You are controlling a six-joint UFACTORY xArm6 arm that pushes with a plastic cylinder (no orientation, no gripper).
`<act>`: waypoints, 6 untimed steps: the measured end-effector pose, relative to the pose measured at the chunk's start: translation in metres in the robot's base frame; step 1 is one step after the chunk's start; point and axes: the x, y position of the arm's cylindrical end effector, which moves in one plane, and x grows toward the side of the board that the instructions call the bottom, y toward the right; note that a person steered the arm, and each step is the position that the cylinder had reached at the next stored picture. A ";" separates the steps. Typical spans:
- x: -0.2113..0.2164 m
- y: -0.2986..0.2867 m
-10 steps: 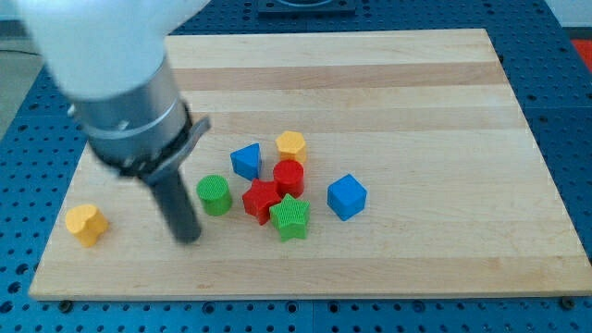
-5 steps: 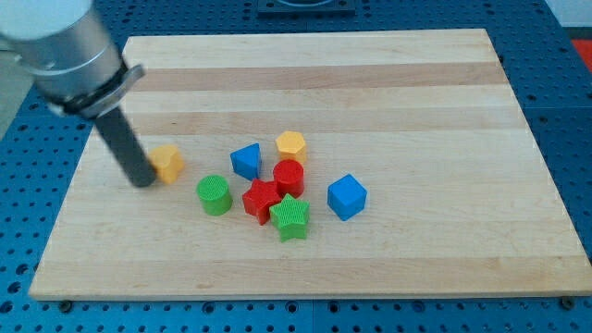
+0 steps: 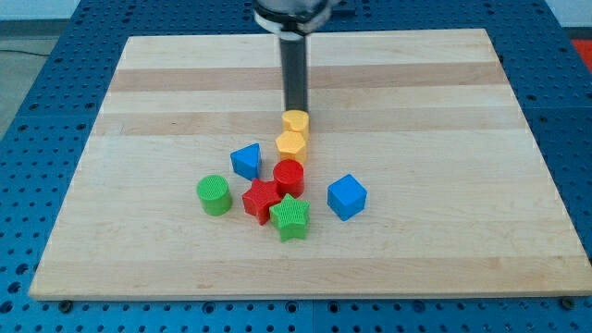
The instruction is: Place the yellow heart above the blue cube
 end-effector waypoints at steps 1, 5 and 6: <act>-0.011 -0.020; 0.064 0.057; 0.043 0.078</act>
